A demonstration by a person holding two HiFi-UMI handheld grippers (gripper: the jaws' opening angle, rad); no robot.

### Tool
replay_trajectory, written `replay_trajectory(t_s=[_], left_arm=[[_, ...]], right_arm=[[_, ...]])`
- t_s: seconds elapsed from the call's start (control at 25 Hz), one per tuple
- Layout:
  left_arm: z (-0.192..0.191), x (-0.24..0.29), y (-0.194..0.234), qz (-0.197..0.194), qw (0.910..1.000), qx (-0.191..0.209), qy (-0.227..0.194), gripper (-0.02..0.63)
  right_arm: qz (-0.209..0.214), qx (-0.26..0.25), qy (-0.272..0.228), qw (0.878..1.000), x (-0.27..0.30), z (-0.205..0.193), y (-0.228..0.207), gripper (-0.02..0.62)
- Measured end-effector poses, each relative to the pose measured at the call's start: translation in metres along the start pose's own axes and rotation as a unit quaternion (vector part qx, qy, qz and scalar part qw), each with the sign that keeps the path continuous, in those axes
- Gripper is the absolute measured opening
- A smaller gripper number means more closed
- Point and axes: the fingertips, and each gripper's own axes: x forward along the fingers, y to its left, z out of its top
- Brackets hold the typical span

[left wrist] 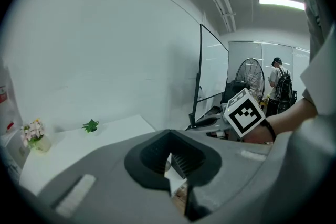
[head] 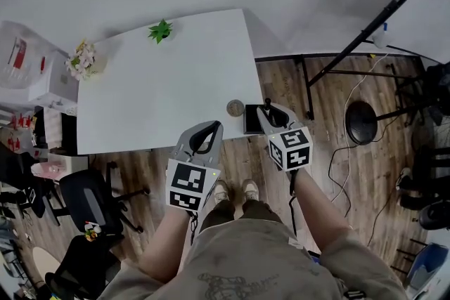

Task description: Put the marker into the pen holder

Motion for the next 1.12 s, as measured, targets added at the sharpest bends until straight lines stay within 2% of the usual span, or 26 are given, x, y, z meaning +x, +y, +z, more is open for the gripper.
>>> replay_trajectory(t_s=[0.4,0.68,0.76,0.92,1.12], left_arm=[[-0.03,0.011,-0.004,-0.014,0.9993,-0.016,0.032,0.0],[-0.039,0.008,-0.002,-0.01,0.9988,-0.012,0.045,0.0],[-0.039,0.006,0.0,-0.007,0.9989,-0.012,0.046,0.0],[-0.032,0.0,0.003,-0.001,0.9993,-0.007,0.037,0.0],[-0.009,-0.014,0.006,0.01,0.9998,0.009,0.016,0.0]], right_arm=[[0.002,-0.028,0.095,0.995,0.027,-0.053,0.001,0.107],[0.008,-0.046,0.121,0.992,0.028,-0.066,0.005,0.126],[0.009,-0.047,0.12,0.992,0.025,-0.064,0.006,0.173],[0.008,-0.045,0.095,0.994,0.013,-0.044,0.008,0.176],[0.004,-0.065,0.046,0.997,-0.013,-0.002,0.014,0.104]])
